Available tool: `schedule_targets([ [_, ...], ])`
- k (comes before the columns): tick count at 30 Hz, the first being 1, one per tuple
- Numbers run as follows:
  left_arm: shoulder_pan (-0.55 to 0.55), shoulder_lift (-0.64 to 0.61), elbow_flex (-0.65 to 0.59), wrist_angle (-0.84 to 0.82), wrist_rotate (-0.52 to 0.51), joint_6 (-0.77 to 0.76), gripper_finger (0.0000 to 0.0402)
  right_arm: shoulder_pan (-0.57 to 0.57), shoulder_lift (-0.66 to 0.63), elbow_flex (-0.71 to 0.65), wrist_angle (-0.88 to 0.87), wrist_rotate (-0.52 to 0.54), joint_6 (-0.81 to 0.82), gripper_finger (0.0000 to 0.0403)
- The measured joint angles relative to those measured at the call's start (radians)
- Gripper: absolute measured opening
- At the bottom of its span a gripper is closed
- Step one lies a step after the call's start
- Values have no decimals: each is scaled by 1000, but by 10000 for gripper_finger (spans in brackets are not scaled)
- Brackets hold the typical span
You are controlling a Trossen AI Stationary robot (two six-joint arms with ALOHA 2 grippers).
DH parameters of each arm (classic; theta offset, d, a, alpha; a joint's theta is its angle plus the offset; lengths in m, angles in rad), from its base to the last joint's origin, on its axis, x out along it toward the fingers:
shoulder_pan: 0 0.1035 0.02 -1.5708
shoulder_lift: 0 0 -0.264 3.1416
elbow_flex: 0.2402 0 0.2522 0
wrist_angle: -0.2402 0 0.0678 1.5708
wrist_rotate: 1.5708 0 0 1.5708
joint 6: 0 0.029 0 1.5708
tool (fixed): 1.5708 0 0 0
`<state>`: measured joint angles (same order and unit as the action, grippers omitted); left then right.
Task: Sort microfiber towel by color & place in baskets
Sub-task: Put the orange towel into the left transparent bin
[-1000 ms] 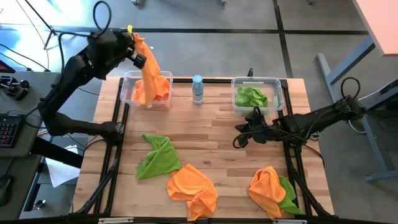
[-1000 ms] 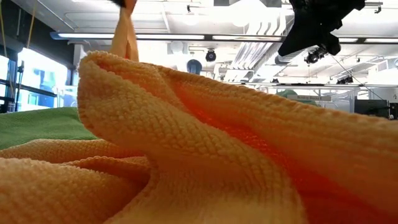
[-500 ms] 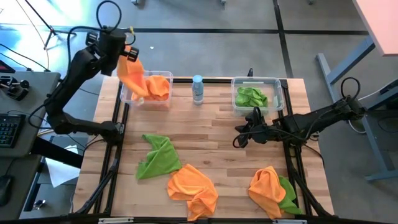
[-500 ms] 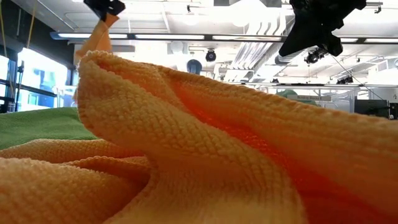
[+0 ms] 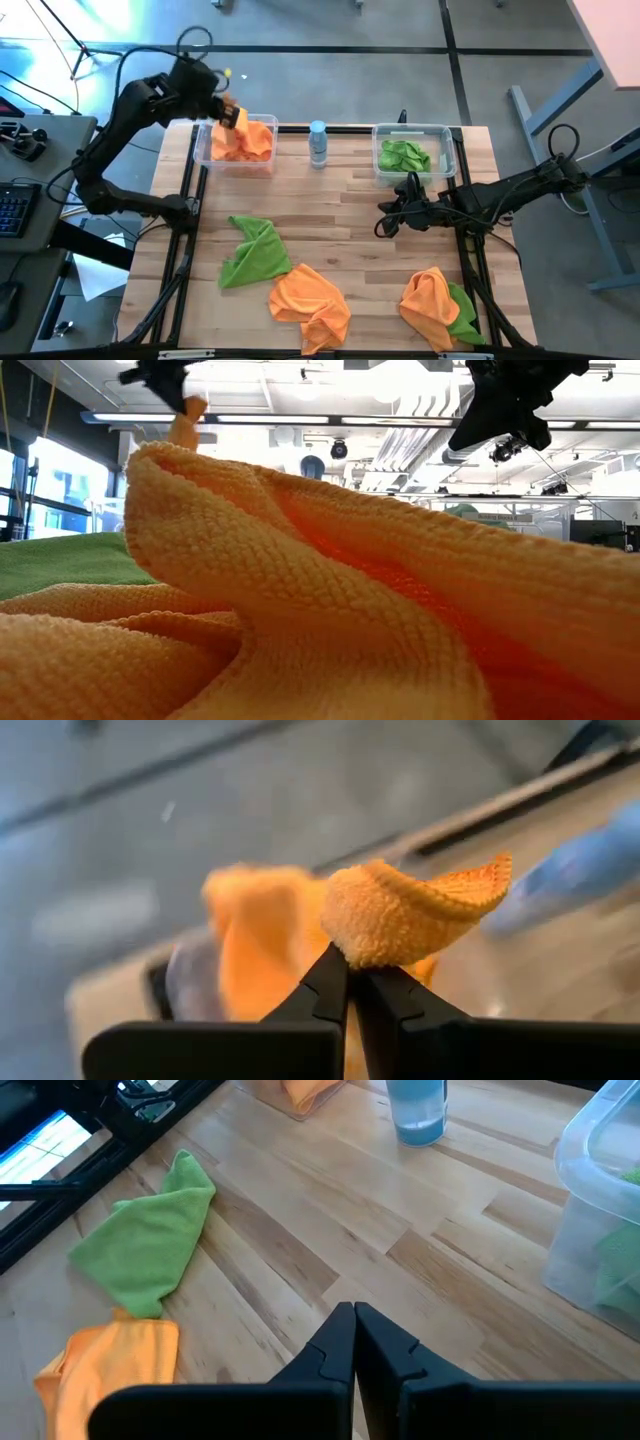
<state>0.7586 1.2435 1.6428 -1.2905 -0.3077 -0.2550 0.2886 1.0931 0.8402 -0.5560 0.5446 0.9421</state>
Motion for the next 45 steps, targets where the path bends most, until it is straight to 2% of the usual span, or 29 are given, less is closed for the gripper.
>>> schedule_targets([
  [3,12,29,-1,-146,-48,-91,0,0,0,0,0,-1,-1,0],
  [6,48,53,-50,-158,-104,-126,0,0,0,0,0,-2,-7,0],
  [10,60,101,-182,-48,-32,-86,0,0,0,0,0,-2,-17,0],
  [17,66,202,-413,174,-7,-149,0,0,0,0,0,-2,-23,0],
  [23,66,284,-540,275,4,-269,1,0,0,0,0,-2,-5,0],
  [26,74,316,-584,342,42,-272,3,0,0,0,0,-2,0,0],
  [33,101,371,-653,498,169,-268,47,0,0,0,0,-2,0,0],
  [40,123,374,-656,513,192,-266,105,0,0,0,0,-2,0,0],
  [45,123,294,-660,507,198,-267,122,0,0,0,0,-2,-4,0],
])
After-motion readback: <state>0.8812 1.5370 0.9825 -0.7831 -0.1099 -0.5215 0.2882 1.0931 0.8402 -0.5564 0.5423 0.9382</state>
